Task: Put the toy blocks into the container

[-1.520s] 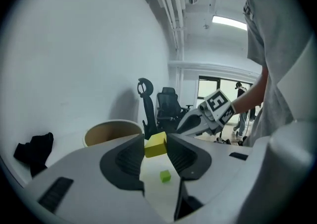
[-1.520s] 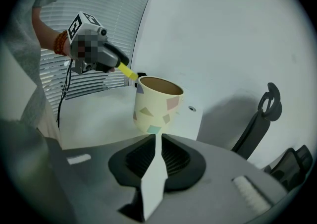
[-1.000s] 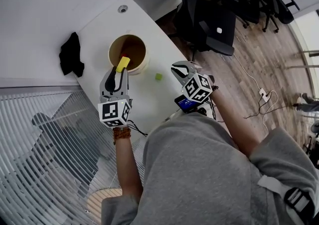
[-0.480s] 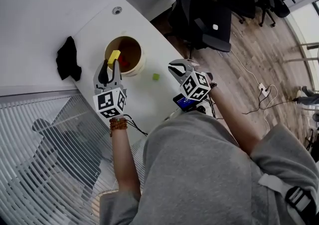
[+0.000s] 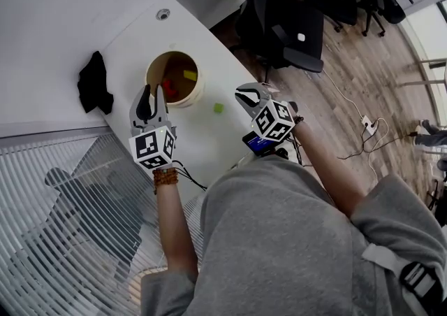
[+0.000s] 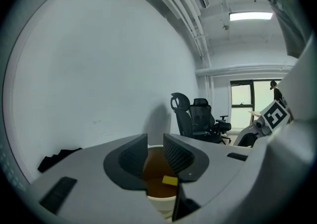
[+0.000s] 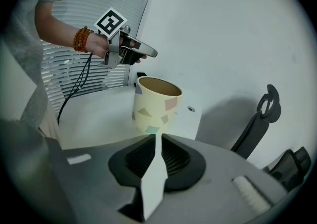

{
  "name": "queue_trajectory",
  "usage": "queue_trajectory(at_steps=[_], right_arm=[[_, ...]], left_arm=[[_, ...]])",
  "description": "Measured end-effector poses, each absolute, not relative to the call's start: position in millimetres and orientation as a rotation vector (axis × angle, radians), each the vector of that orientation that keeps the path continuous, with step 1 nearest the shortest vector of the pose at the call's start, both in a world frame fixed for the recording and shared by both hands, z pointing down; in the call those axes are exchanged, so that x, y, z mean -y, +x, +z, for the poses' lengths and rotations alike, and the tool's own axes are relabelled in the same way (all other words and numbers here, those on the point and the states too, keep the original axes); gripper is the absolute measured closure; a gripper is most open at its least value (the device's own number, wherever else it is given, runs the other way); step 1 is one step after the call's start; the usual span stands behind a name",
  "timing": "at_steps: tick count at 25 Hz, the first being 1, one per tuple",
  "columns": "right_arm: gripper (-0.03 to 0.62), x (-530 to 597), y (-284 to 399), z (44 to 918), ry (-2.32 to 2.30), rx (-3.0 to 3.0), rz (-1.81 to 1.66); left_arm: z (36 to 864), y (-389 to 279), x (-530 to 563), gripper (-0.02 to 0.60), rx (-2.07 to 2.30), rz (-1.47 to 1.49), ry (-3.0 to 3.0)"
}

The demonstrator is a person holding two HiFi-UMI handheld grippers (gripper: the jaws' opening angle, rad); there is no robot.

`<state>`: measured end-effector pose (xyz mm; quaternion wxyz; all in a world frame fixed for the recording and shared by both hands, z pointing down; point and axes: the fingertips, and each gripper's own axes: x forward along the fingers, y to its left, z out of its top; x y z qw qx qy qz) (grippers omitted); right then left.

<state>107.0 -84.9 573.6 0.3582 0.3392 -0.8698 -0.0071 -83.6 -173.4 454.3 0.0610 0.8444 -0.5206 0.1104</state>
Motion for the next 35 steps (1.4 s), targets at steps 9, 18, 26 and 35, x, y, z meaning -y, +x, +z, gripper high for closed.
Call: queue_trajectory(at_steps=[9,18,26,35], right_arm=[[0.545,86.4,102.1,576.5,0.855,2.245,-0.019],[0.545,88.0,104.1,579.2,0.858,2.238,-0.01],[0.545,86.4,104.8,585.6,0.844,2.232,0.001],[0.542,83.7,101.7,594.8,0.798,2.227,0.022]], left_arm=[[464.5,-101.5,158.1,0.489,1.616,0.35,2.5],[475.9,-98.9,136.9,0.503,1.63,0.375,2.521],[502.5,-84.3,117.3,0.503,1.549,0.426,2.526],[517.8,-95.2,100.0,0.503,1.548,0.433,2.467]])
